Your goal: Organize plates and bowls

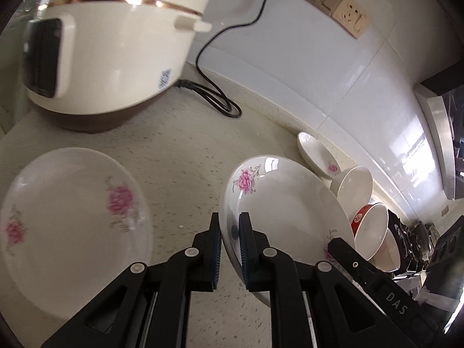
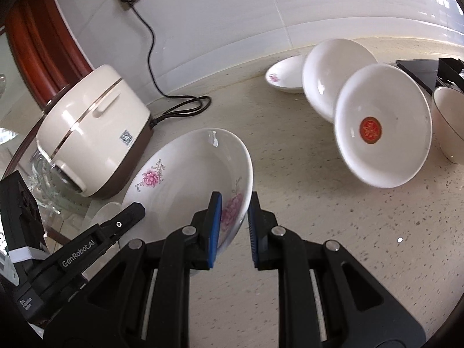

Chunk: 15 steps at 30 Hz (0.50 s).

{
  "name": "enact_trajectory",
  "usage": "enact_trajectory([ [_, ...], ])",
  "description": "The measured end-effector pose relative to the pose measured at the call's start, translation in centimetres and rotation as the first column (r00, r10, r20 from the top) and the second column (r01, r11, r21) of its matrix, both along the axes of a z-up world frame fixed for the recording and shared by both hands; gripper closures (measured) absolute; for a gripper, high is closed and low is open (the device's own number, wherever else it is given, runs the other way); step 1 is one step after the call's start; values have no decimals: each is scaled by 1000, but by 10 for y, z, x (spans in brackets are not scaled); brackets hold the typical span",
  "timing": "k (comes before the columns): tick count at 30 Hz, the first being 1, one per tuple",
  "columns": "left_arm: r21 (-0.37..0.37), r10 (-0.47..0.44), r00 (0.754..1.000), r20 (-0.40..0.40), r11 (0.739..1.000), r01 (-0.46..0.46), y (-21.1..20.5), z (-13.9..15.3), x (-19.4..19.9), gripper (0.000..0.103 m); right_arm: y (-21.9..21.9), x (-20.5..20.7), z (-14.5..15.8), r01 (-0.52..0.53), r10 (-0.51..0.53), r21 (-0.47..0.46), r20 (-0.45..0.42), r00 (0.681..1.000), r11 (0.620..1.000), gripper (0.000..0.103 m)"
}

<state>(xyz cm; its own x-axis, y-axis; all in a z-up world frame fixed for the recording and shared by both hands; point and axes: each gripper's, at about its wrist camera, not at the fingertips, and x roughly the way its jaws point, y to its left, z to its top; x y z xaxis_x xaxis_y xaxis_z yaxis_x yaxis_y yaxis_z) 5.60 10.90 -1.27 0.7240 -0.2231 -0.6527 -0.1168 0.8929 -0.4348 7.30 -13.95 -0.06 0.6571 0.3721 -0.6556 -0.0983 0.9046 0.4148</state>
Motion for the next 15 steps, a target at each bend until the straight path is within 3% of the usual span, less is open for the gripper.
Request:
enact_trajectory([
  [15,-4,109,994,26,994,-109,45,14,-38,91,47,-18,15,-124,123,8,21,992,992,82],
])
